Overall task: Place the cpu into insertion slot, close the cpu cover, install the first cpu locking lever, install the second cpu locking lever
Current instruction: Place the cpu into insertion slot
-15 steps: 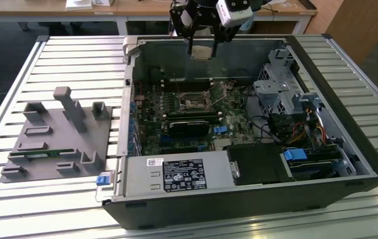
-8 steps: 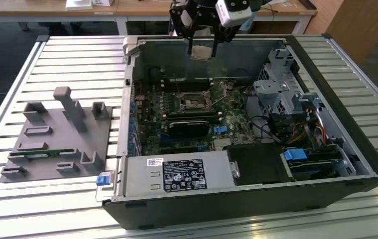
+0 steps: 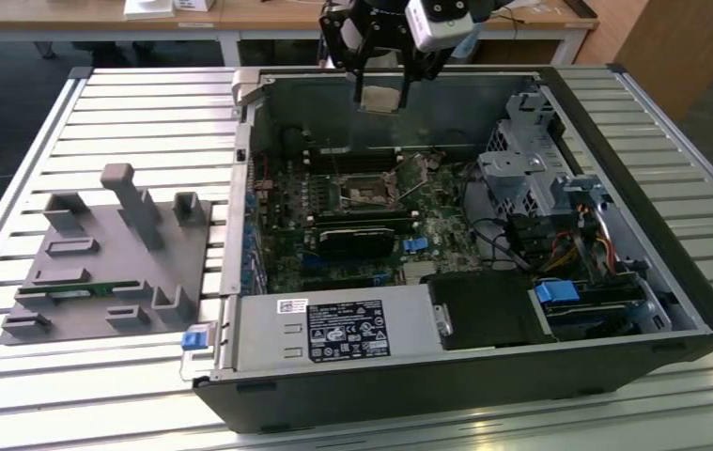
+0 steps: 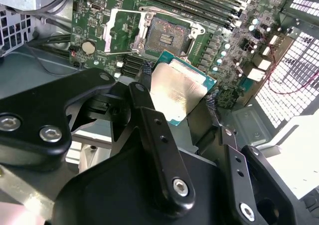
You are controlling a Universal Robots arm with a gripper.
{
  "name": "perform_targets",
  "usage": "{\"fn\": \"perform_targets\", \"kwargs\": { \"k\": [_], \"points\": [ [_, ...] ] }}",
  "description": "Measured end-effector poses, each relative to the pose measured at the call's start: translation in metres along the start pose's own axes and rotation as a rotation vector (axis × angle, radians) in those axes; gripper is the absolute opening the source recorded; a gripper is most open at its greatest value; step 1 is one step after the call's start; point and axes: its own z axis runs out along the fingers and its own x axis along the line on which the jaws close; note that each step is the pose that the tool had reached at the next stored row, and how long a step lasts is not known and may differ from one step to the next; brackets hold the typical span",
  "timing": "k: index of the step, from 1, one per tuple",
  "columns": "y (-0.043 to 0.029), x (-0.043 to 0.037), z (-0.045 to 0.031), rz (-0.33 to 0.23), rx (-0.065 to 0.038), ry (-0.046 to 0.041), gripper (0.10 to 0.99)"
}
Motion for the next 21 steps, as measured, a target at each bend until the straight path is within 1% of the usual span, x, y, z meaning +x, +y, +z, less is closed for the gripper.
{"fn": "perform_targets", "kwargs": {
  "k": [21],
  "points": [
    [-0.0001,0.0004,0.0000,0.065,-0.001,-0.0058,0.537]
  ]
}}
